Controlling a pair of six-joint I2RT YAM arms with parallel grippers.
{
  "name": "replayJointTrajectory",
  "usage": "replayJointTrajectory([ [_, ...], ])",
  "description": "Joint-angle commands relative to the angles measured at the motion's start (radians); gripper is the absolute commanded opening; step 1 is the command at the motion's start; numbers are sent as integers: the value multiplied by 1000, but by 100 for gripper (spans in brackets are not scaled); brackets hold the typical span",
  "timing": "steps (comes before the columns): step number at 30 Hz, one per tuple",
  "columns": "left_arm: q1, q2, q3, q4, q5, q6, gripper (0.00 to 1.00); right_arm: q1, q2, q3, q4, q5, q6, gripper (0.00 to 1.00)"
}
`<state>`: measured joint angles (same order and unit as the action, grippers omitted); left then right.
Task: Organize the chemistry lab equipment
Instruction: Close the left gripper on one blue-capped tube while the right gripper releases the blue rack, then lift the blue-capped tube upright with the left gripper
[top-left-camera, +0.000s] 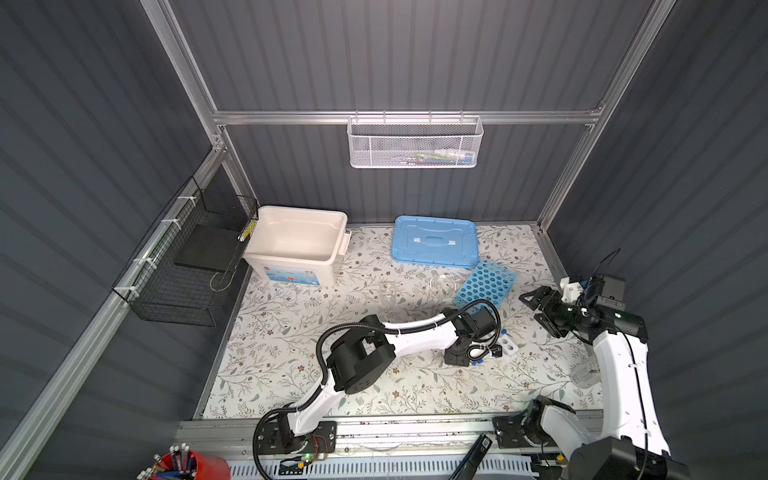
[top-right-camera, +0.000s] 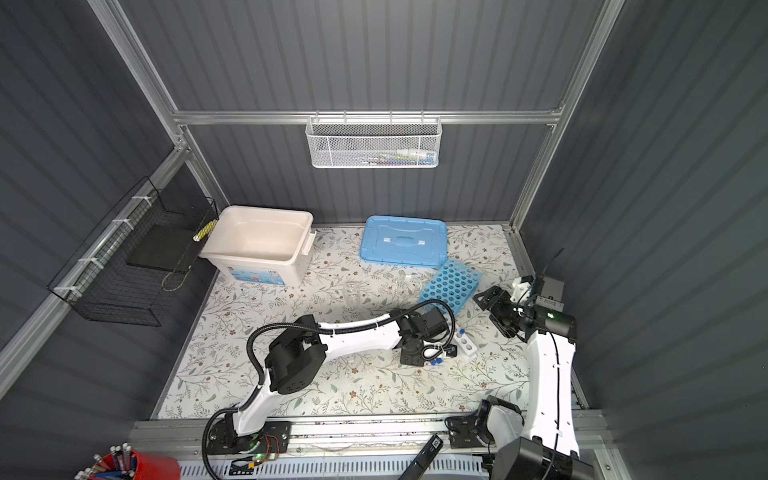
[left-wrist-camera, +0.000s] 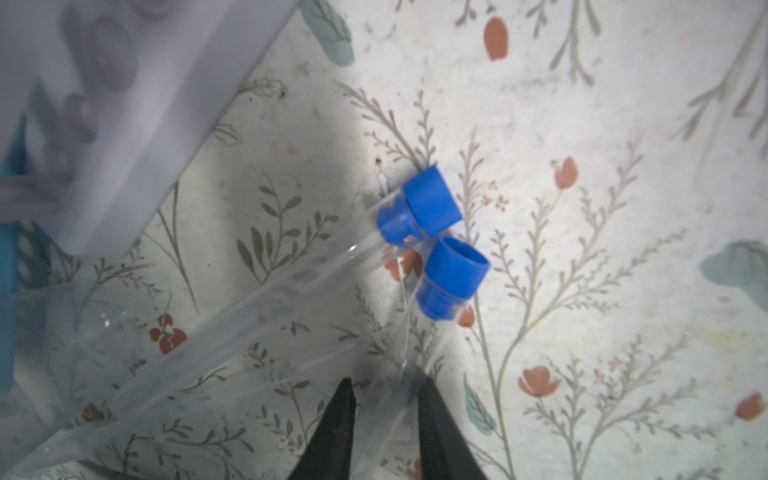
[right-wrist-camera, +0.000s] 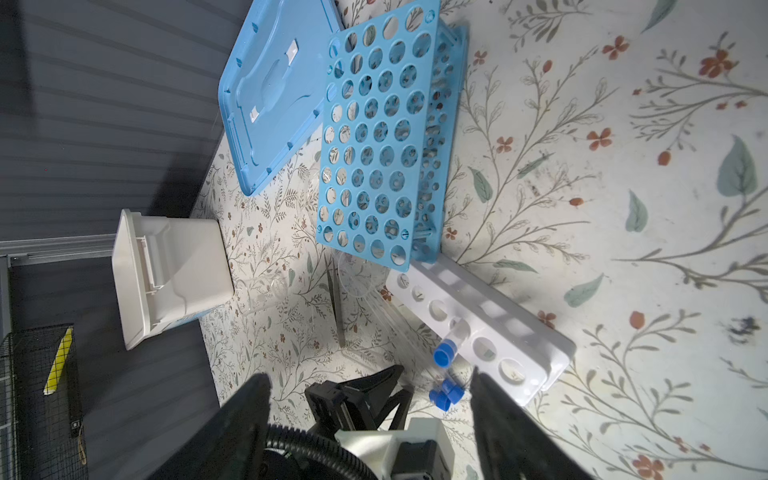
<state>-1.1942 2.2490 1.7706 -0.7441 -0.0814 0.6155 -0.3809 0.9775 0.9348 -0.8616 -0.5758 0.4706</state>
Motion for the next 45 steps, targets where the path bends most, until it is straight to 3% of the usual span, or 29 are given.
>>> replayJointTrajectory([
  [1, 8, 95, -51, -92, 33, -40, 28, -6, -21, -14, -24, 5, 2, 77],
  [14, 17, 49, -95, -92, 67, -91, 26, -6, -59, -43, -29, 1, 12, 77],
  [29, 38, -32, -172, -29, 132, -112, 17, -4, -59, -60, -49, -23, -8, 77],
  [45, 98, -164, -239, 50, 241, -151, 14, 0, -30, -81, -21, -166, -13, 77],
])
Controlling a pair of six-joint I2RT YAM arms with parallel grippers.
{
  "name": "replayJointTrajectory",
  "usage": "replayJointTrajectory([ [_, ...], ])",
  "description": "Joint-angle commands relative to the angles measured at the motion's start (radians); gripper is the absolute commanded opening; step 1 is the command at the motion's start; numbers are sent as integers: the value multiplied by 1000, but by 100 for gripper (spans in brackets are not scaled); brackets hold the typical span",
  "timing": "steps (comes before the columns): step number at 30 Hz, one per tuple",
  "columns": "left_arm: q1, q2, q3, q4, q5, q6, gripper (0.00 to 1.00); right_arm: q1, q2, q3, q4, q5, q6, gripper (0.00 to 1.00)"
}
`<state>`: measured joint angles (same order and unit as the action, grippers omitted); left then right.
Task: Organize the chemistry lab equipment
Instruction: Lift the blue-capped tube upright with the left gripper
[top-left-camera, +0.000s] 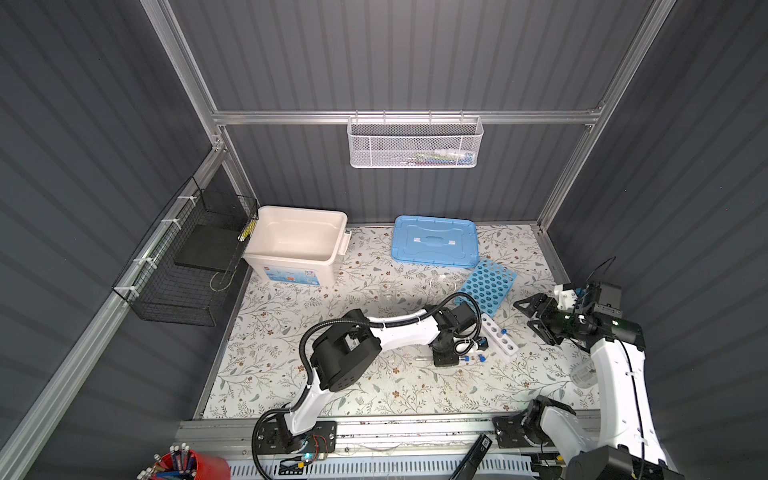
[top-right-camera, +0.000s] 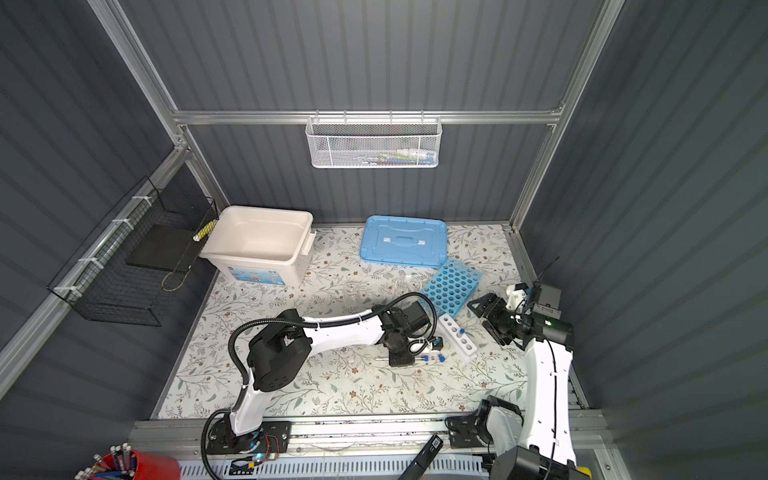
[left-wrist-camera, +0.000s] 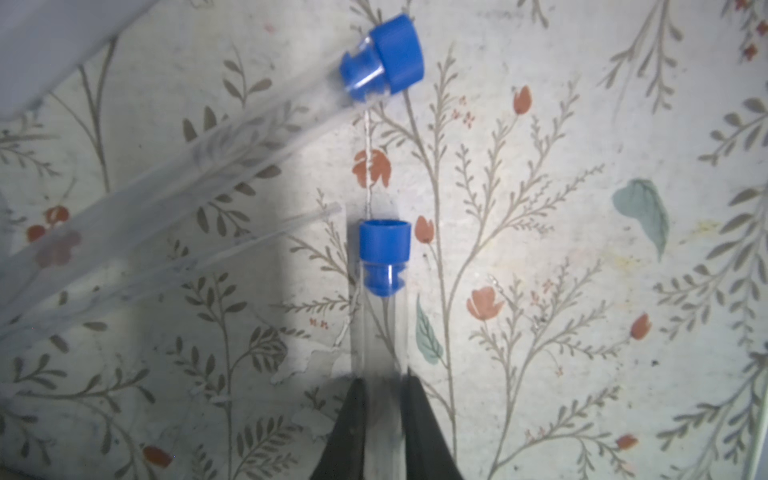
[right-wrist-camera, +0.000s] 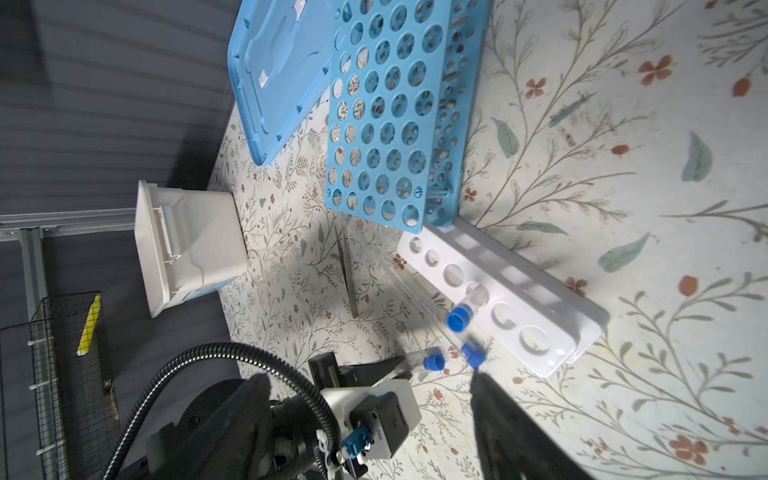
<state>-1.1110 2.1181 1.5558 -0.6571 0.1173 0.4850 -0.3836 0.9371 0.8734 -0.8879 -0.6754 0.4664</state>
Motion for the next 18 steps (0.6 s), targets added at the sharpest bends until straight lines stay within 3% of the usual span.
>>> replayJointTrajectory([
  [1, 21, -40, -28, -35, 53, -25, 14, 3, 15, -26, 14, -83, -8, 77],
  [18, 68, -191, -68, 35, 113, -73, 14, 8, 7, -87, 86, -212, 23, 75],
])
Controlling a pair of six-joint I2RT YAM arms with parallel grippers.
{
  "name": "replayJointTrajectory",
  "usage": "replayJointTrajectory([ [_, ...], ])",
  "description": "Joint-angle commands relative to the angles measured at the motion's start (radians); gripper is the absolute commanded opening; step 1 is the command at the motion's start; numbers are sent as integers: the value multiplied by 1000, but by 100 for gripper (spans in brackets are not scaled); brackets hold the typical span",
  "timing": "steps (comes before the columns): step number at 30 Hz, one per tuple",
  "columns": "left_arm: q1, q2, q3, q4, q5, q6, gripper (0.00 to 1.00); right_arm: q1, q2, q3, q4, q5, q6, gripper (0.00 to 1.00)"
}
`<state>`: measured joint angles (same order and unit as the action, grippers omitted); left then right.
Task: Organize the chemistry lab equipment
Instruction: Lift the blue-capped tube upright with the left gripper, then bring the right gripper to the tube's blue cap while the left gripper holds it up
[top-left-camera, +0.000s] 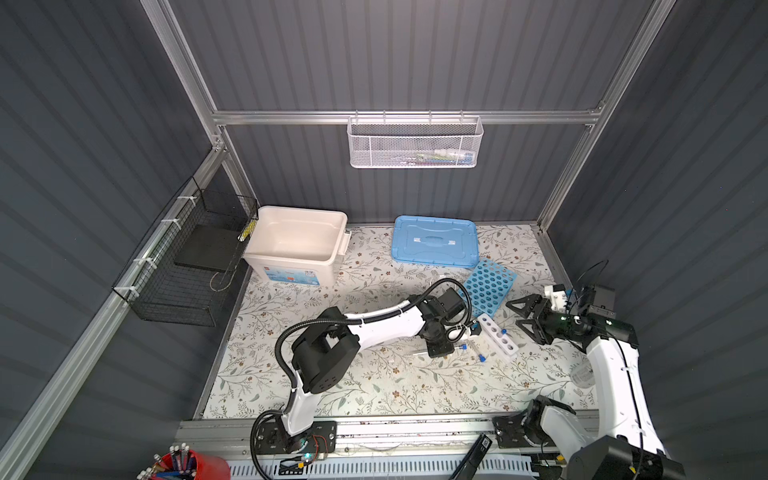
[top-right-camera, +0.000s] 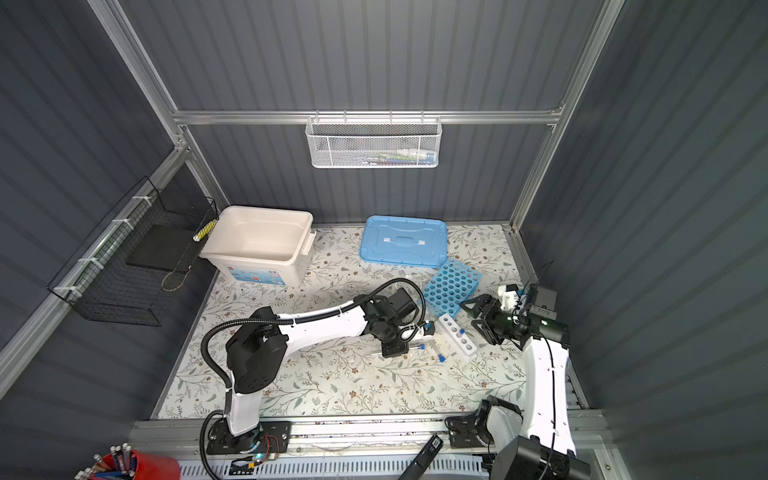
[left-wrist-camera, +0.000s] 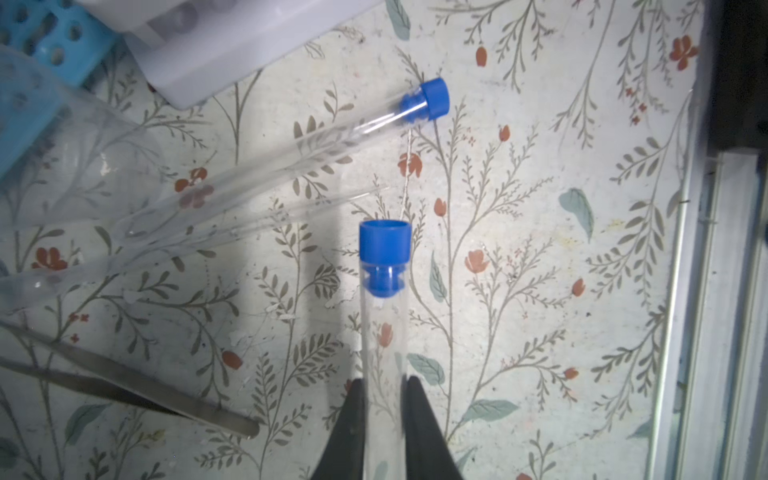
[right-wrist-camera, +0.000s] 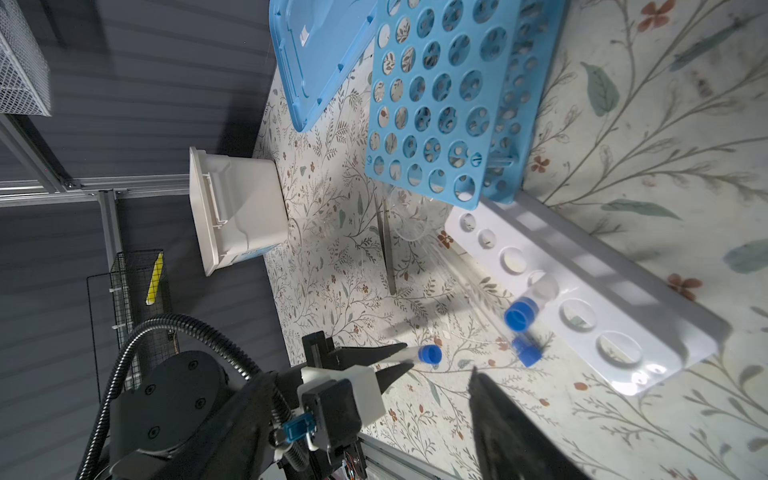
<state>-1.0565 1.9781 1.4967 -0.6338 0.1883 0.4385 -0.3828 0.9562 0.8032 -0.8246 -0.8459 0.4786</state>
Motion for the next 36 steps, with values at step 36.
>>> replayJointTrajectory([
  [36, 170, -249, -45, 264, 305, -231, 14, 480, -289, -235, 616, 229, 456, 52],
])
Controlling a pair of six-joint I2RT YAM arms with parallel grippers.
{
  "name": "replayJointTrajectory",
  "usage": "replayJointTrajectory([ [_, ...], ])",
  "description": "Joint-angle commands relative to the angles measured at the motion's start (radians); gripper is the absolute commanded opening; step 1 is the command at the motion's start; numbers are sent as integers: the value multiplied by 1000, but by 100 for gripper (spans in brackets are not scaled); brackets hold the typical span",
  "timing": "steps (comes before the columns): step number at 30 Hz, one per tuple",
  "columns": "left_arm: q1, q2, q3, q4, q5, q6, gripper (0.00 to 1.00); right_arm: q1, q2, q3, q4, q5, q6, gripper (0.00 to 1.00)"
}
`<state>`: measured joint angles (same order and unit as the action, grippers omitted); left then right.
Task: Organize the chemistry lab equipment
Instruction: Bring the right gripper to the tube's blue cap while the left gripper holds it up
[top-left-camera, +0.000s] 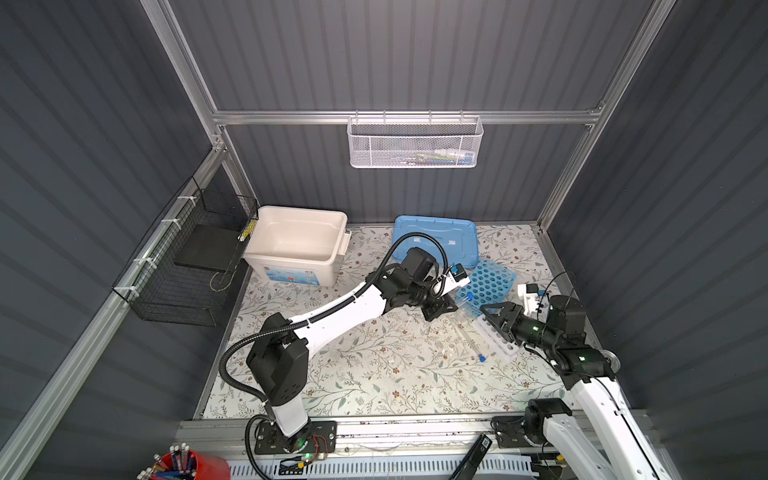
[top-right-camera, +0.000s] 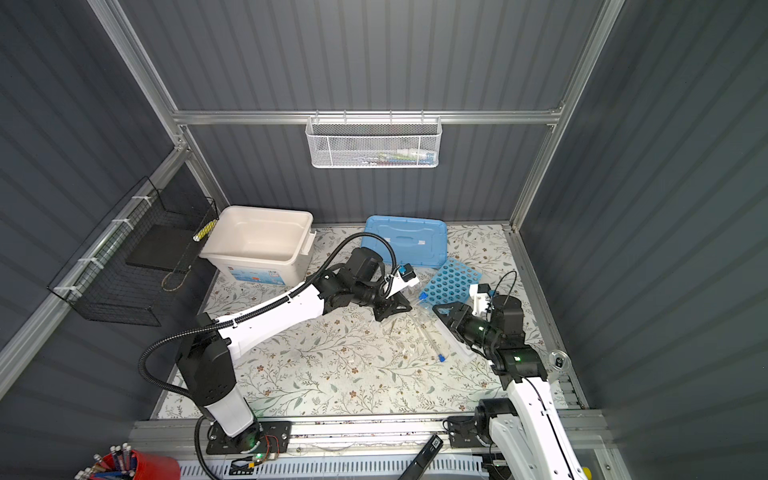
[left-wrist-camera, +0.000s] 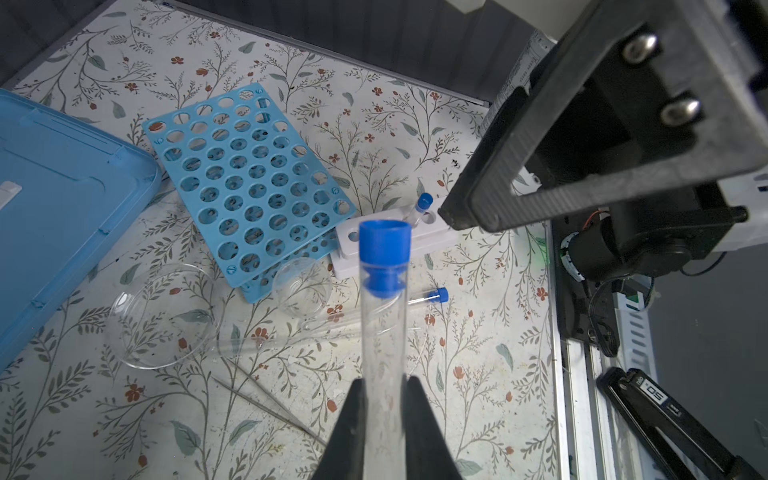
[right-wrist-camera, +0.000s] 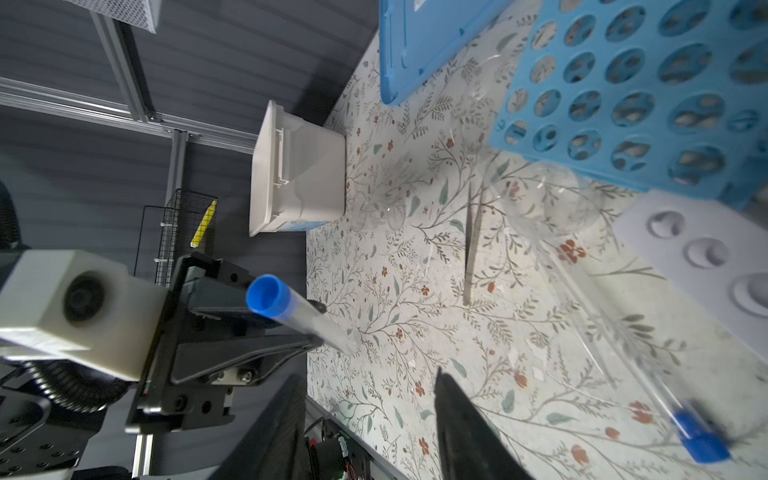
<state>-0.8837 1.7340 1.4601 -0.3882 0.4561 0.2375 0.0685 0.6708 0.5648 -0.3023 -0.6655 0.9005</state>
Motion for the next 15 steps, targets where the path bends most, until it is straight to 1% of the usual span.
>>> replayJointTrajectory([
  [1, -3, -5, -8, 26, 39, -34, 14, 43, 3, 10, 101, 59, 31, 52],
  [3, -2, -5, -11, 41, 42, -42, 14, 71, 18, 21, 123, 70, 28, 51],
  [7, -2, -7, -7, 47, 43, -47, 15, 124, 73, 66, 98, 124, 1, 51],
  [10, -3, -8, -15, 52, 39, -50, 15, 155, 97, 79, 148, 130, 5, 51],
  [15, 0, -16, -27, 55, 32, -50, 15, 192, 147, 133, 126, 168, -21, 50],
])
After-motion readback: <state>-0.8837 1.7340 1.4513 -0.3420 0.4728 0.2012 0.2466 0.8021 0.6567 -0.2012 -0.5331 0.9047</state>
